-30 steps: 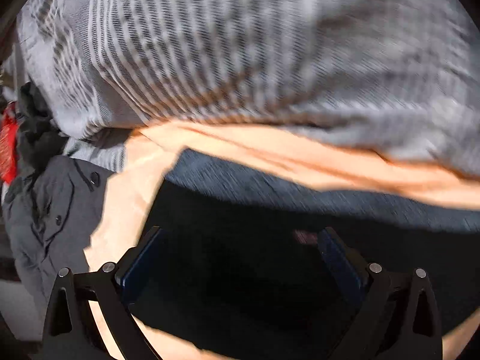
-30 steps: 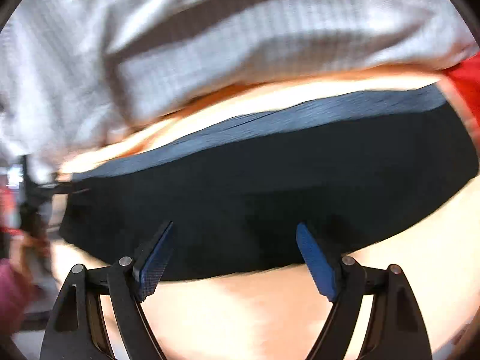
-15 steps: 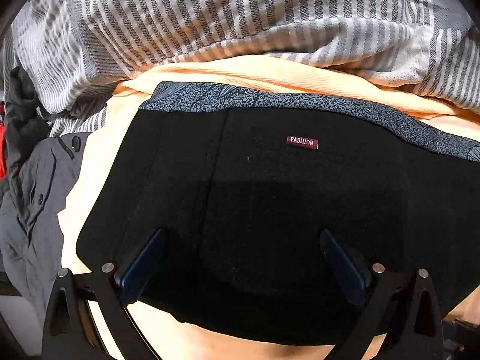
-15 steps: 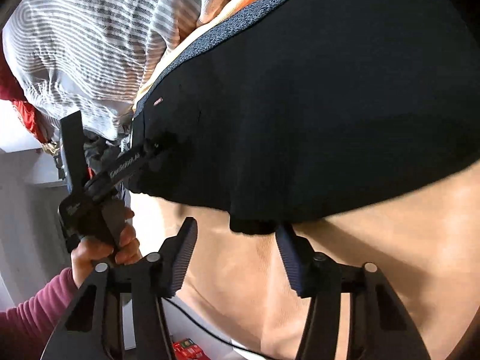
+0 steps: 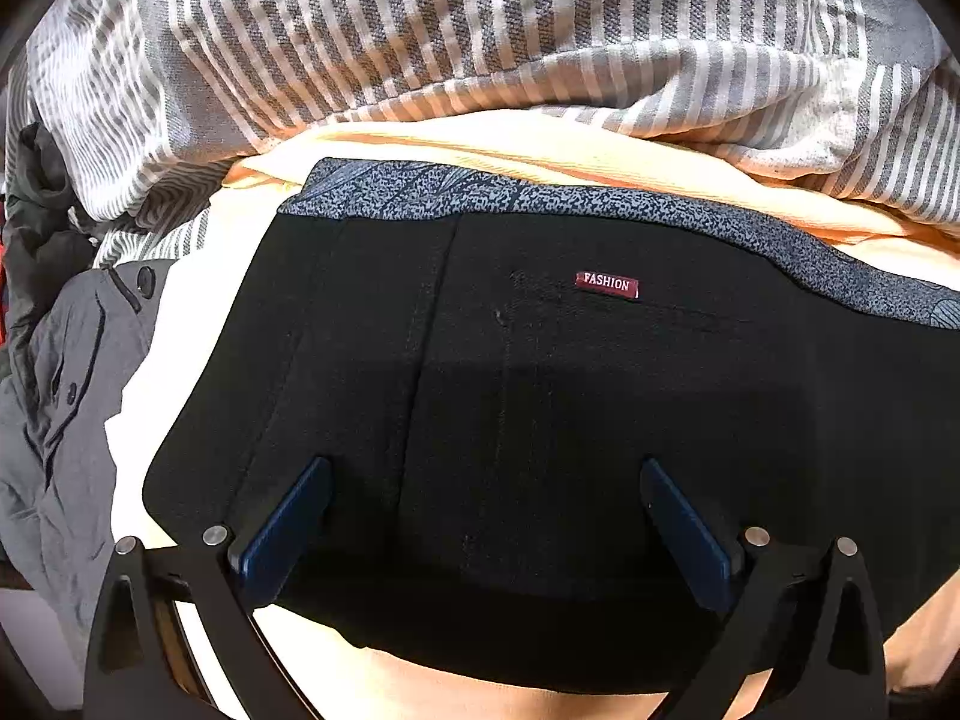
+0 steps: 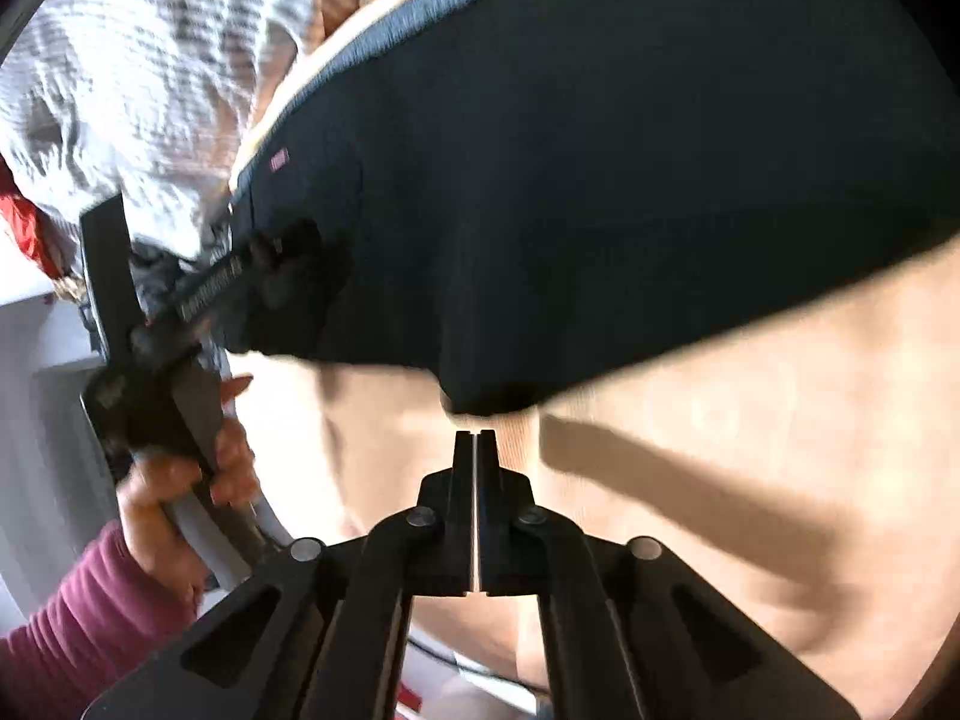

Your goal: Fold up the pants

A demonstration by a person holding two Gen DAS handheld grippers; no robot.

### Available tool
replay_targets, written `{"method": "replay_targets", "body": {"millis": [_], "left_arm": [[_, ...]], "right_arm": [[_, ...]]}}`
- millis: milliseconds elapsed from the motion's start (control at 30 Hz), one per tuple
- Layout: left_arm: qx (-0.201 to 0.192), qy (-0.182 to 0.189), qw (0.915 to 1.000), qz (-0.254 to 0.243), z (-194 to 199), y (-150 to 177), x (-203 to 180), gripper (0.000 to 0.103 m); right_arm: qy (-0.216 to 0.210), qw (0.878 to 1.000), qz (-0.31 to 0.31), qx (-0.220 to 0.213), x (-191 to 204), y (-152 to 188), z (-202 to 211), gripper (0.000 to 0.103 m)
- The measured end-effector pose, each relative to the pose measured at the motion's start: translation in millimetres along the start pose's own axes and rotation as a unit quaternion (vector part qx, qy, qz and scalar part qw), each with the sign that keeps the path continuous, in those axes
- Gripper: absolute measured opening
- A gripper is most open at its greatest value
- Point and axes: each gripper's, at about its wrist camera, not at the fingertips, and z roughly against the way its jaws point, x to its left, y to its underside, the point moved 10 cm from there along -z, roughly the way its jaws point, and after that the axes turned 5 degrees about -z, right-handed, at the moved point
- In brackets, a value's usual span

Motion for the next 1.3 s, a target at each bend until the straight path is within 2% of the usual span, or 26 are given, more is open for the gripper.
{"method": "replay_targets", "body": {"millis": [67,100,300,400,467,500,567,700,733,767,833,1000,1300], "left_arm": [[0.015,-0.005,0.9999,-0.005,5,0,-2,0.103],[0.018,0.004,0.9998,-0.011,11,1,-9,0.103],[-0.012,0.059,0.9957,-0.070,54,10,-86,0.103],[0.009,0.063,0.9933,-0.097,46,23,-127,0.103],[0.034,0.053,0.9916,-0.113,28,41,-142,0.103],[0.041,0.041,0.9910,-0.121,21,48,-144,0.103],[0.006,0.025,0.9908,-0.133,23,54,-146,0.103],[0.038,0.028,0.9921,-0.116,28,56,-142,0.103],[0.049,0.028,0.9923,-0.110,31,55,-141,0.103],[0.051,0.027,0.9925,-0.108,34,54,-142,0.103],[0.049,0.023,0.9930,-0.105,44,51,-146,0.103],[0.041,0.038,0.9929,-0.105,72,50,-184,0.103],[0.031,0.101,0.9840,-0.144,112,44,-308,0.103]], "right_arm": [[0.013,1.000,0.011,-0.013,-2,2,20,0.003],[0.021,0.999,0.013,-0.025,-5,-2,32,0.003],[0.097,0.988,0.005,-0.119,-44,-56,109,0.003],[0.117,0.982,-0.009,-0.145,-63,-81,127,0.003],[0.127,0.981,-0.011,-0.146,-77,-90,127,0.012],[0.127,0.983,-0.017,-0.132,-87,-90,121,0.012],[0.095,0.986,-0.039,-0.135,-92,-87,125,0.012],[0.079,0.988,-0.063,-0.121,-94,-66,133,0.015],[0.079,0.988,-0.064,-0.117,-95,-58,136,0.027],[0.082,0.987,-0.063,-0.121,-97,-52,141,0.043],[0.085,0.985,-0.063,-0.133,-98,-46,153,0.057],[0.082,0.980,-0.097,-0.155,-132,-35,189,0.058],[0.069,0.964,-0.163,-0.201,-197,-39,248,0.058]]}}
